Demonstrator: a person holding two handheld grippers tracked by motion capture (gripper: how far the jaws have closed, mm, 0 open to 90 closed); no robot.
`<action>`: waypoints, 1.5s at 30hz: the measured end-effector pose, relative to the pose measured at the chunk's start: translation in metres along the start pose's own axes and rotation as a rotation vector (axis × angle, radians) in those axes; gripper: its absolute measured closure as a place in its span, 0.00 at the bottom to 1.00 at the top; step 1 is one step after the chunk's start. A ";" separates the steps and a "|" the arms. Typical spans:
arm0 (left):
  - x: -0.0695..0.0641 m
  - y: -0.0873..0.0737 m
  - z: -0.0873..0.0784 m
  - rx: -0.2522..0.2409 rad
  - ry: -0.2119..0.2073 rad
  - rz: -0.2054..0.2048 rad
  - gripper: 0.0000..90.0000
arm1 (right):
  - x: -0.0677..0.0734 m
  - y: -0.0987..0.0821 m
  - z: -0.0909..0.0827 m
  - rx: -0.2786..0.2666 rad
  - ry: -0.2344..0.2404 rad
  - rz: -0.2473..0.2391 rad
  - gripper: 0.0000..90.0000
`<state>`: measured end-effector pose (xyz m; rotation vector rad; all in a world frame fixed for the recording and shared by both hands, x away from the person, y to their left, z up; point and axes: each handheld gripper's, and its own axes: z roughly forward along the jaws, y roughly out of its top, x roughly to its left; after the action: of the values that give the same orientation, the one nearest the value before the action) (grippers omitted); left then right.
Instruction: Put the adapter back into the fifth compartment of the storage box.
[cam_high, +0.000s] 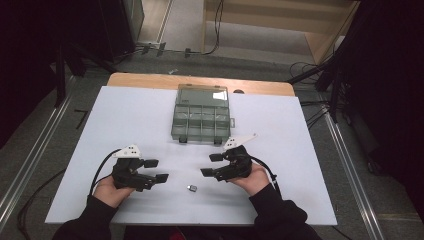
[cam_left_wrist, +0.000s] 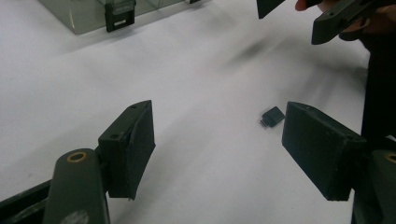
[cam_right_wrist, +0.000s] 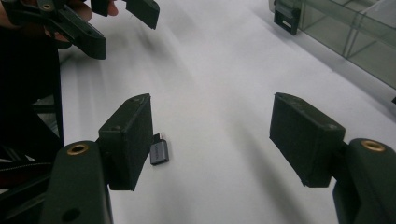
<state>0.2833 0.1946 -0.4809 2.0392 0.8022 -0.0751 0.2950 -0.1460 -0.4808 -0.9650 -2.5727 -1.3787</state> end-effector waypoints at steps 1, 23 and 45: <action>0.000 -0.001 -0.001 -0.004 0.000 -0.004 0.29 | 0.001 0.000 0.001 0.005 0.002 0.000 0.32; -0.002 -0.014 -0.007 0.011 0.047 0.010 0.29 | 0.015 0.000 0.016 0.039 -0.015 -0.042 0.33; 0.004 -0.016 -0.008 0.022 0.055 0.002 0.29 | 0.024 -0.008 0.032 0.053 -0.018 -0.058 0.34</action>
<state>0.2753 0.2085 -0.4890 2.0701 0.8366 -0.0273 0.2785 -0.1127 -0.4972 -0.9061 -2.6560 -1.3132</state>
